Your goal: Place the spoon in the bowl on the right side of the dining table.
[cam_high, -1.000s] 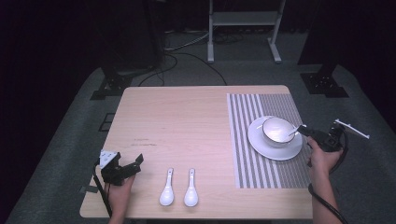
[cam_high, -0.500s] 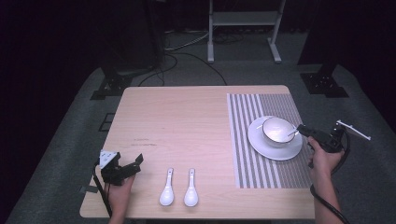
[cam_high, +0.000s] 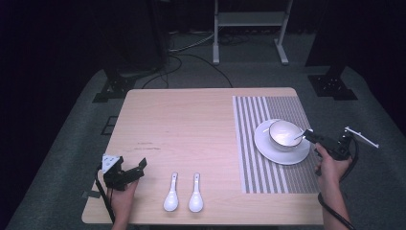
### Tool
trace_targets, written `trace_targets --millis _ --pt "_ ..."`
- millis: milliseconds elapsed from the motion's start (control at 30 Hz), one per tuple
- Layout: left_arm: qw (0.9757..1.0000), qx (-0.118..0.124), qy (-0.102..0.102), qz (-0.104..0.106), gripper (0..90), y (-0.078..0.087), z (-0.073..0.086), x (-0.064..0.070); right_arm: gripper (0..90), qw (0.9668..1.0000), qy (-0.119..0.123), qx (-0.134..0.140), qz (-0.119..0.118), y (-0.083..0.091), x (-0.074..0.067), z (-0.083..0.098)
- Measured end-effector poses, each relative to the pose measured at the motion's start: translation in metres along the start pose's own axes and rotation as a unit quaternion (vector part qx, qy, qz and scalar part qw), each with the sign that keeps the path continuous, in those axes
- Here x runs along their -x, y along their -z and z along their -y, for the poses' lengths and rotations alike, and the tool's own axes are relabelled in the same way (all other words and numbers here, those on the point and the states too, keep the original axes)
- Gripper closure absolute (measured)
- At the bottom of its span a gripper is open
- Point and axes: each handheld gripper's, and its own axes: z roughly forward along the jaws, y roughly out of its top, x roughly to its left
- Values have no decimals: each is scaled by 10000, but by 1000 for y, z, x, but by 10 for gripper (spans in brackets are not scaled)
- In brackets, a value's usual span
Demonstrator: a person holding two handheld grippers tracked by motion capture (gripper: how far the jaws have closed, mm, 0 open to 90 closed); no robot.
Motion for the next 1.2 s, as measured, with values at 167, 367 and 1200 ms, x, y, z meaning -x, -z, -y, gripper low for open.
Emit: trace_targets --millis 167,367,1200 --pt "10000 -1 -12 -12 12 0 0 0 640 9999 39 2 -123 5 1 3" --pt "10000 -7 -11 -15 12 0 0 0 608 9998 56 -30 -205 11 4 8" --pt "10000 -10 -12 28 12 0 0 0 523 9983 132 -140 -551 20 0 32"
